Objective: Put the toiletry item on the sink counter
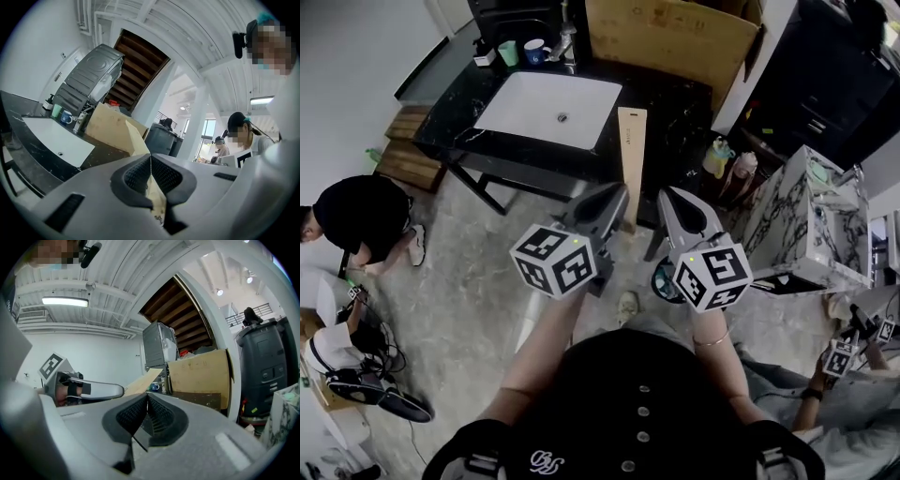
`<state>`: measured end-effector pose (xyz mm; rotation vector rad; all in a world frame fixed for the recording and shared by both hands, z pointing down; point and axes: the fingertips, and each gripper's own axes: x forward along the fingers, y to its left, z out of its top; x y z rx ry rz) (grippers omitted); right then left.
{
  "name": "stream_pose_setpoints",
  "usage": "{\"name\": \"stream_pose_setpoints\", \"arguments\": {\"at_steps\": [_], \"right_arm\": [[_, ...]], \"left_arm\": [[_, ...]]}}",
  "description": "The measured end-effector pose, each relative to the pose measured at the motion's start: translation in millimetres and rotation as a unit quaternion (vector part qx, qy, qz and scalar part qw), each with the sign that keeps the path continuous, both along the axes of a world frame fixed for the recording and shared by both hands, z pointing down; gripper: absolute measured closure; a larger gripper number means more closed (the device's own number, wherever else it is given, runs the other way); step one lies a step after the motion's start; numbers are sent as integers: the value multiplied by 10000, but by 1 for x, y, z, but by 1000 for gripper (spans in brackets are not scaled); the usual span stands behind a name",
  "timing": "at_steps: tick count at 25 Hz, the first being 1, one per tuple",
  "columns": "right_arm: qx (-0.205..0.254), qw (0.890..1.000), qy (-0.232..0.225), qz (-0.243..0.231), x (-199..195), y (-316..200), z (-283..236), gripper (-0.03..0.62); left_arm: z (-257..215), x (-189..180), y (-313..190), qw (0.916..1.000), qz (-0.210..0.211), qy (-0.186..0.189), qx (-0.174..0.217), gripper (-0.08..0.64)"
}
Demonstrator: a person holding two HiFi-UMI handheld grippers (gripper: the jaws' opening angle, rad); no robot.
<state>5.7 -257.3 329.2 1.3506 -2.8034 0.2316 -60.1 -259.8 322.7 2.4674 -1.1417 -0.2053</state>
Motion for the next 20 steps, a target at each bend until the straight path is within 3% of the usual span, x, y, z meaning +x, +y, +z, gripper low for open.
{"name": "stream_pose_setpoints", "arguments": {"at_steps": [8,20], "right_arm": [[-177,9998,44,13,14,-63,11,588],[-516,9987,11,20,30,-117,41,588]], "left_arm": [[9,11,-60,9999,-110,-6,-113,548],[39,19,-118,9987,-191,-61,-467,548]]}}
